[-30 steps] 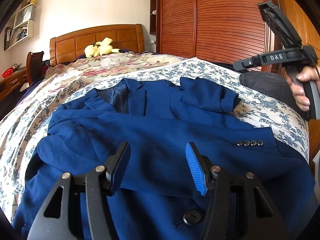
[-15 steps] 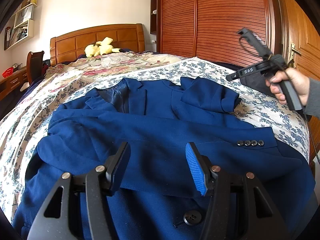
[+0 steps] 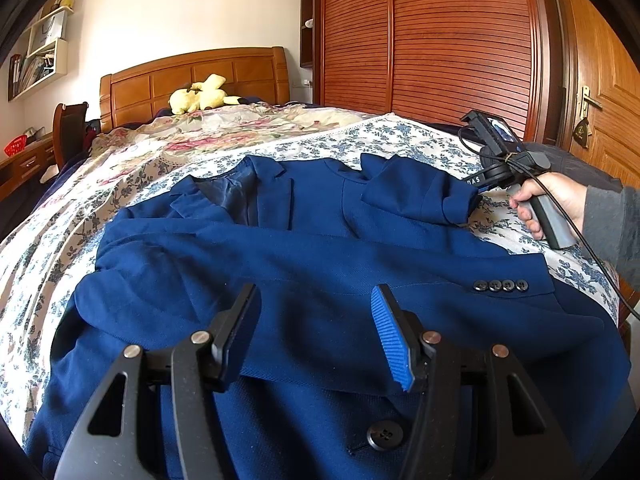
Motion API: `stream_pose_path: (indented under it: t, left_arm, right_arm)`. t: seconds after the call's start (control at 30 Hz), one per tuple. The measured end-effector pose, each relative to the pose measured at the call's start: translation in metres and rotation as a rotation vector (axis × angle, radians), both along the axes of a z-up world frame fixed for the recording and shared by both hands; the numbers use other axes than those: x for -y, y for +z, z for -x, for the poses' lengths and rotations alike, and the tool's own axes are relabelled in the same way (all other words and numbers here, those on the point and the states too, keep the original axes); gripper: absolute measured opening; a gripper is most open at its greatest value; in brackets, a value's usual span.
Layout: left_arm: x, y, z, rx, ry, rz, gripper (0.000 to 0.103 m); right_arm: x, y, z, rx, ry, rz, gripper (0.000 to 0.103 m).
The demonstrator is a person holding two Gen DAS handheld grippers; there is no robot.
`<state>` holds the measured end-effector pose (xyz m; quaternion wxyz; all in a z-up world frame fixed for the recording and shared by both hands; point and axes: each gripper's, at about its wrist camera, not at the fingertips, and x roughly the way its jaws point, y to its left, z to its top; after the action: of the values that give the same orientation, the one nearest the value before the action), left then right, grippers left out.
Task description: Fold large clothes
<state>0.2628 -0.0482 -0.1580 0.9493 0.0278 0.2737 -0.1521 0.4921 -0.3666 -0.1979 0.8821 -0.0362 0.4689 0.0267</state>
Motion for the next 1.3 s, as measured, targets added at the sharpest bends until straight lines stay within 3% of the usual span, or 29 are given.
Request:
stream_pose_path:
  t: [0.1, 0.17, 0.2, 0.3, 0.53, 0.77, 1.3]
  left_arm:
    - [0.0, 0.0, 0.0, 0.0, 0.002, 0.002, 0.056]
    - [-0.002, 0.001, 0.0, -0.001, 0.001, 0.009, 0.056]
    - [-0.003, 0.002, 0.001, -0.001, -0.001, 0.017, 0.056]
    - [-0.009, 0.004, 0.002, -0.01, -0.006, 0.041, 0.057]
    - [-0.029, 0.011, 0.012, -0.033, 0.01, 0.088, 0.056]
    - [-0.047, 0.026, 0.037, 0.005, 0.042, 0.028, 0.056]
    - [-0.108, 0.074, 0.088, 0.091, 0.143, 0.037, 0.056]
  right_arm:
    - [0.001, -0.001, 0.001, 0.008, -0.036, -0.042, 0.056]
    - [-0.007, 0.0, 0.004, 0.005, 0.005, -0.033, 0.04]
    - [-0.011, 0.001, 0.006, 0.0, 0.025, -0.024, 0.023]
    - [-0.023, 0.014, 0.015, 0.02, 0.07, 0.032, 0.01]
    - [-0.05, 0.094, 0.057, 0.206, 0.124, 0.028, 0.009]
    - [-0.1, 0.177, 0.101, 0.35, 0.27, 0.013, 0.008]
    - [-0.224, 0.286, 0.201, 0.547, 0.568, -0.037, 0.008]
